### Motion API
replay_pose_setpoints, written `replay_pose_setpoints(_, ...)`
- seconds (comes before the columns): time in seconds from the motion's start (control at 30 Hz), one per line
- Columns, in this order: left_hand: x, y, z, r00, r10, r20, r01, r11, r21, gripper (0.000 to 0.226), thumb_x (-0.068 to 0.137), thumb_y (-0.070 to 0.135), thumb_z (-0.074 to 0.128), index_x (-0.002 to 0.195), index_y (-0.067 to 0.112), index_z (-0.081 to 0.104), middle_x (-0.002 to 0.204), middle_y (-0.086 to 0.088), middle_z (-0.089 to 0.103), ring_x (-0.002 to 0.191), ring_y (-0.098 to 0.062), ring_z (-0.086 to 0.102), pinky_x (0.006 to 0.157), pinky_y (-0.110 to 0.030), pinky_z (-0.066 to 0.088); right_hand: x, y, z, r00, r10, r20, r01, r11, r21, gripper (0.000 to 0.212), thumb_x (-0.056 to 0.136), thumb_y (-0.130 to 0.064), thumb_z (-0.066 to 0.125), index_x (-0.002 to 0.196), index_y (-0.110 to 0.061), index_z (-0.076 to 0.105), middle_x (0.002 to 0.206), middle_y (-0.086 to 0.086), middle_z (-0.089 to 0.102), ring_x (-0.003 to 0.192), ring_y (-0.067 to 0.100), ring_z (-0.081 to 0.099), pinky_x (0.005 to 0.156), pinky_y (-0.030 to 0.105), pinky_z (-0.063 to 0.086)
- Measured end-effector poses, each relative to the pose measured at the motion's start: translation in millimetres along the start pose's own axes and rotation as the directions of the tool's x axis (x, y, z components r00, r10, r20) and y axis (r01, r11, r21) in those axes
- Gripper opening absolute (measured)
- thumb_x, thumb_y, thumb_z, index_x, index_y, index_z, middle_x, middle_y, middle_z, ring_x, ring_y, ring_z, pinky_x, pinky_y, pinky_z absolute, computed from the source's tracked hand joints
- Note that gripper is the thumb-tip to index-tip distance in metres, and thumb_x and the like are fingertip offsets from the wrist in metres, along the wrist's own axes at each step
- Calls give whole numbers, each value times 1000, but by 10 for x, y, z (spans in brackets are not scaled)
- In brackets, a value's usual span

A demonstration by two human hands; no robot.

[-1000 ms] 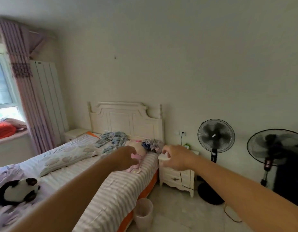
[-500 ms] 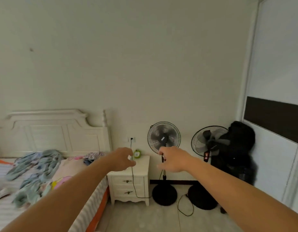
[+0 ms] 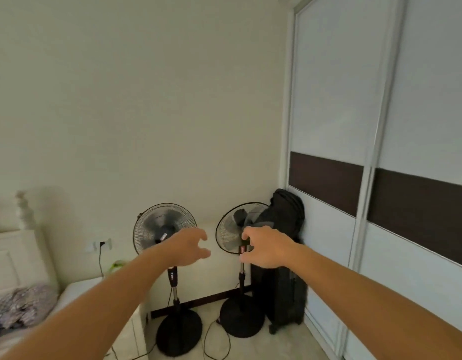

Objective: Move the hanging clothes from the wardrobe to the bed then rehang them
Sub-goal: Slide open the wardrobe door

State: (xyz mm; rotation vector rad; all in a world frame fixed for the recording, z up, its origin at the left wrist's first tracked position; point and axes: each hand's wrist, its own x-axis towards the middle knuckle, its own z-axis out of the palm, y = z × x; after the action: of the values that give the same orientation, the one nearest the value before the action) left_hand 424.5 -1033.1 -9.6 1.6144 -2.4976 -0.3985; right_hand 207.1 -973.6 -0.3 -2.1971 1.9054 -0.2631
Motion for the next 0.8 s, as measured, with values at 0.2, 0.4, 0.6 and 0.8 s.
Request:
replay_pose_setpoints(0.2,1299,593,252,972,219,83,-220,976,1,55,92,43,57,140,19,46,140,-4,50,122,-23,51,102,-36,43,315,865,-209,976,210,-63,-211,977,-13,60,90,-44,60,141,-21,40,135,6,53,114,26,56,92,37,48)
replay_pose_setpoints(0.4,2358,1150,325,901,401,166,-401,915,-37,57,93,39,60,143,17,42,143,-6,47,123,-22,51,99,-29,40,573,1503,-414,888,441,-130,-444,896,7,57,88,-45,61,137,-23,43,132,4,55,114,26,55,93,36,47)
replay_pose_setpoints(0.6,3089,1770,336,788,586,189,-583,809,-74,57,92,39,61,141,18,43,142,-5,48,122,-20,52,104,-30,41,655,1976,-640,755,617,-219,-621,782,62,63,88,-49,61,142,-23,41,142,3,50,124,26,52,102,41,46)
replay_pose_setpoints(0.8,3396,2473,549,655,719,232,-721,687,-95,65,91,36,65,146,21,36,149,-4,41,131,-22,46,108,-34,40,427,2369,-725,625,730,-277,-740,667,89,51,92,-42,62,137,-22,45,137,2,54,116,24,57,96,35,47)
